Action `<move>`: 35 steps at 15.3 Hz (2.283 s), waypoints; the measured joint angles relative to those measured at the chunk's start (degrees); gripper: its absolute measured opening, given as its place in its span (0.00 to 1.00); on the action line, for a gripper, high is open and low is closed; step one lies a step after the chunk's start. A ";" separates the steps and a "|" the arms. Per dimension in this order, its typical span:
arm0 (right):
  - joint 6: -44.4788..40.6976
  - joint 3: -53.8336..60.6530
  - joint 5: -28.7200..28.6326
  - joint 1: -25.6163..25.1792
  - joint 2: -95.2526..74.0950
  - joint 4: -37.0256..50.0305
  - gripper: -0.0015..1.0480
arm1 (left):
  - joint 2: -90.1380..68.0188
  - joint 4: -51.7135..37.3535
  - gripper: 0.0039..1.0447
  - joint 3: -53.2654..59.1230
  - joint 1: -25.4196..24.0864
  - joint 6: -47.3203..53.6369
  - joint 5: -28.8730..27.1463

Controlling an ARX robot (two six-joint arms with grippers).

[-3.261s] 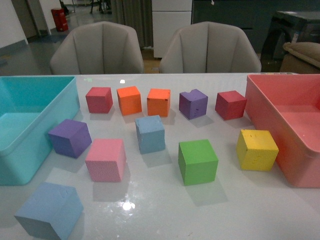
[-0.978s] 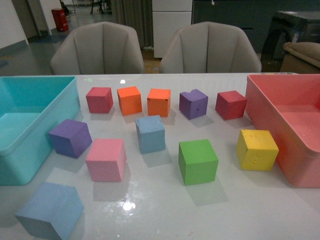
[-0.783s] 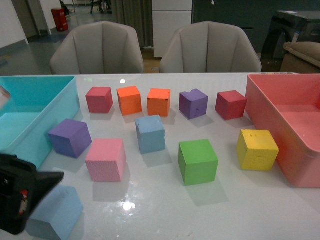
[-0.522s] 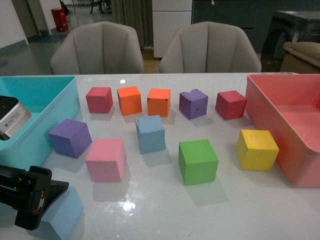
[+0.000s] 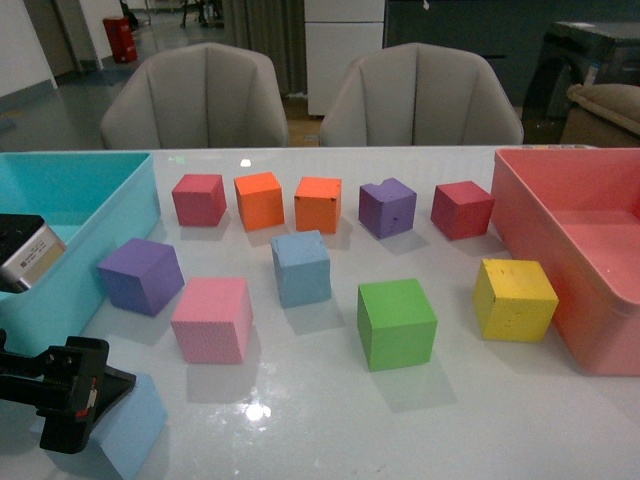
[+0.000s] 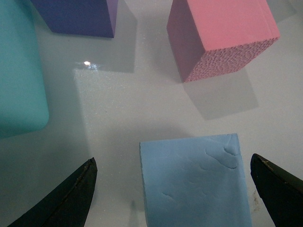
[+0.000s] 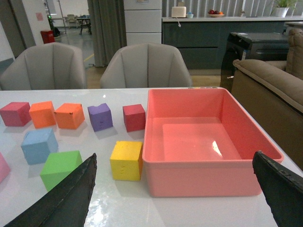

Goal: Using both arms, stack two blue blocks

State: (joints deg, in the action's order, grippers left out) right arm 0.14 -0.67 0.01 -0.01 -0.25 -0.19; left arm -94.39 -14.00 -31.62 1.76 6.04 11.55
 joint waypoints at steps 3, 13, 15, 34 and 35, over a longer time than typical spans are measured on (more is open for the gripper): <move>0.00 -0.02 0.00 0.00 0.00 0.00 0.94 | -1.97 -0.76 0.94 -0.02 0.31 -0.04 -0.15; 0.00 -0.02 0.00 0.00 0.00 0.00 0.94 | -10.99 -6.56 0.94 -0.20 1.86 -0.04 -2.03; 0.00 -0.02 0.00 0.00 0.00 0.00 0.94 | -13.29 -7.82 0.77 -0.39 1.97 0.20 -2.95; 0.00 -0.02 -0.02 0.00 0.00 0.00 0.94 | -28.22 22.25 0.49 -53.88 20.35 -0.20 -12.11; 0.00 -0.02 0.00 0.00 0.00 0.00 0.94 | -29.97 23.98 0.49 -56.06 20.11 -1.09 -12.11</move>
State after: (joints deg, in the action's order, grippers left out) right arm 0.14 -0.69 0.01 -0.01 -0.25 -0.19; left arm -124.36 9.98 -87.68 21.87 4.95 -0.56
